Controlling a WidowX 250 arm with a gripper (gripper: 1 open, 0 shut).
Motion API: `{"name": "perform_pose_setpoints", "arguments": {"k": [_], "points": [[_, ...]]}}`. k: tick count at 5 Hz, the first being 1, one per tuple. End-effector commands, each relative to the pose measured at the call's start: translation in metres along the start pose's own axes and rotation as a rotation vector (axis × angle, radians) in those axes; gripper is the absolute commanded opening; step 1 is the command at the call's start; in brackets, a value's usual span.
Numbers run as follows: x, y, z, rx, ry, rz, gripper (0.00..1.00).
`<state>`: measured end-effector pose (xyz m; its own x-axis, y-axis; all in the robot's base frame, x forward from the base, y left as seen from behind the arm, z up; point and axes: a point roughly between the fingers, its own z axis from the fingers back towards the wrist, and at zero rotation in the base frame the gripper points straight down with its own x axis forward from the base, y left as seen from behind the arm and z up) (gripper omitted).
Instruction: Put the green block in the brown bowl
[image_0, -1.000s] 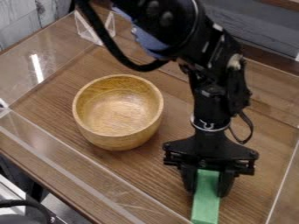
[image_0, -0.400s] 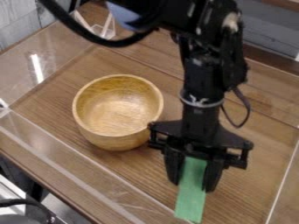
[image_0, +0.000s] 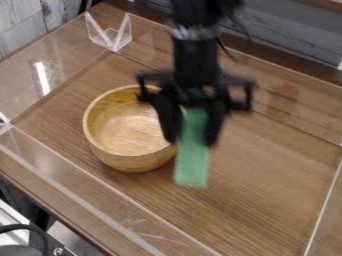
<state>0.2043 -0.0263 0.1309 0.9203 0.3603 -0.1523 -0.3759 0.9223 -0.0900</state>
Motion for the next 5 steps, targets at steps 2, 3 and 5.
{"name": "perform_pose_setpoints", "arguments": {"k": [2,3,5], "points": [[0.026,0.005,0.046,-0.058,-0.072,-0.009,0.0],[0.027,-0.001,0.043,-0.066,-0.07,-0.04,0.0],[0.031,-0.005,0.036,-0.086,-0.065,-0.077,0.0]]}}
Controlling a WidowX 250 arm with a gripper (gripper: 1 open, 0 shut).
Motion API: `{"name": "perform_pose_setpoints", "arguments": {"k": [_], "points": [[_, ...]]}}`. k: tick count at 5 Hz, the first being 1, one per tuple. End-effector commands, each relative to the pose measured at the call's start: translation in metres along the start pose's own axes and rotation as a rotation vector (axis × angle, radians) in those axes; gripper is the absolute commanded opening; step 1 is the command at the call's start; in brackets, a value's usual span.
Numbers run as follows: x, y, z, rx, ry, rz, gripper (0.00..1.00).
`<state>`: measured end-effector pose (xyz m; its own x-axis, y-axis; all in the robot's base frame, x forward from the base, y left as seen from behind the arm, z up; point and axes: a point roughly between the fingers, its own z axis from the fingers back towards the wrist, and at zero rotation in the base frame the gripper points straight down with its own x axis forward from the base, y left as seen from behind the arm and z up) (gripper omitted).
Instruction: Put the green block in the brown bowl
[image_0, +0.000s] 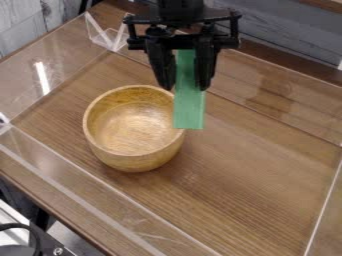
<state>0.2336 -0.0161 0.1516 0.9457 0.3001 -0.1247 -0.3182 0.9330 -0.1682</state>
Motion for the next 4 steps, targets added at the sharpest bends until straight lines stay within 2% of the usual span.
{"name": "perform_pose_setpoints", "arguments": {"k": [1,4], "points": [[0.0077,-0.0006,0.0087,-0.025,-0.048,-0.012,0.0],[0.0118,0.0057,0.0057,-0.061,-0.062,0.006,0.0]]}}
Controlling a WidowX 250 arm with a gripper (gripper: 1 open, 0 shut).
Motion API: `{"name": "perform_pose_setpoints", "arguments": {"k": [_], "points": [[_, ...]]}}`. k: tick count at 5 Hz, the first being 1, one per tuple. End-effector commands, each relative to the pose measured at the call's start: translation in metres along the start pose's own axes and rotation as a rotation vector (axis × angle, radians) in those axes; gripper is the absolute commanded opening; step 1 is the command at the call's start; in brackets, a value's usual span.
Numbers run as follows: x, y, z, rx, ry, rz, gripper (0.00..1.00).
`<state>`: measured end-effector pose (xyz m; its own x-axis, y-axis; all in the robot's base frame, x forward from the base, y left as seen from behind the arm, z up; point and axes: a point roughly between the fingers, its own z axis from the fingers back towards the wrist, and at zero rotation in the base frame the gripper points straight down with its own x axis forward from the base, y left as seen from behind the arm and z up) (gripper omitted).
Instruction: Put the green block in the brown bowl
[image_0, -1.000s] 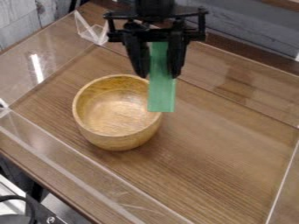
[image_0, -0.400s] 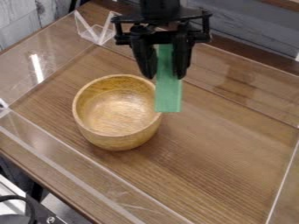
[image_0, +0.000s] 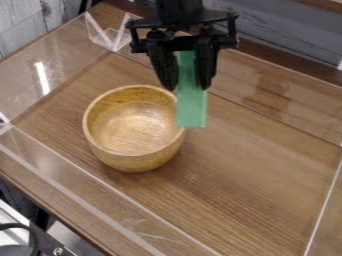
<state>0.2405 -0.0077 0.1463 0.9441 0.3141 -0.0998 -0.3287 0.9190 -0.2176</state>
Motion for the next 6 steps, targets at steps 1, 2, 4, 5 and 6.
{"name": "perform_pose_setpoints", "arguments": {"k": [1,2,4,5,6], "points": [[0.003,0.0,0.006,-0.02,-0.037,0.002,0.0],[0.004,0.002,0.004,-0.028,-0.039,0.009,0.0],[0.005,0.001,-0.002,-0.048,-0.038,0.012,0.0],[0.004,-0.001,-0.004,-0.057,-0.034,0.001,0.0],[0.0,-0.002,-0.005,-0.064,-0.03,-0.011,0.0]]}}
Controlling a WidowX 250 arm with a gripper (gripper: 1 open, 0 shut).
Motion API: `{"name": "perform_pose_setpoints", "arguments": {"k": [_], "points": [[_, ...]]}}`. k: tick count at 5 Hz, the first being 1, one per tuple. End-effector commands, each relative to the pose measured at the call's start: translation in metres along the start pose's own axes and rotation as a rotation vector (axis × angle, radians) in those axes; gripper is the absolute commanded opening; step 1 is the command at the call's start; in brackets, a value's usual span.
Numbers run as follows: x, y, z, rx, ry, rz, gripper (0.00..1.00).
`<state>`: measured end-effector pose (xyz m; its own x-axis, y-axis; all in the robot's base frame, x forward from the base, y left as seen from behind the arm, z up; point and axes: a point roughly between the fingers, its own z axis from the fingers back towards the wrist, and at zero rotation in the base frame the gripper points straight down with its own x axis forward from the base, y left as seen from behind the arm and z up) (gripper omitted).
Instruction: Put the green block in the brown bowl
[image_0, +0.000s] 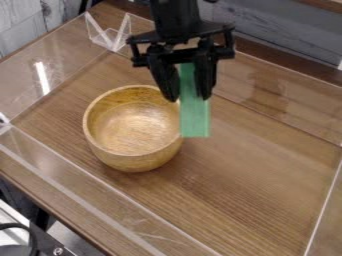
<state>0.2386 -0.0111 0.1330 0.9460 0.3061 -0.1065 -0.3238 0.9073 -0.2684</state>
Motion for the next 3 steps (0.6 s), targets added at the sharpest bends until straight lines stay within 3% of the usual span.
{"name": "perform_pose_setpoints", "arguments": {"k": [1,2,3], "points": [[-0.001,-0.003,0.011,-0.021,-0.034,-0.016,0.0],[-0.006,-0.005,0.014,-0.031,-0.028,-0.028,0.0],[-0.007,0.009,0.016,-0.026,-0.031,-0.022,0.0]]}}
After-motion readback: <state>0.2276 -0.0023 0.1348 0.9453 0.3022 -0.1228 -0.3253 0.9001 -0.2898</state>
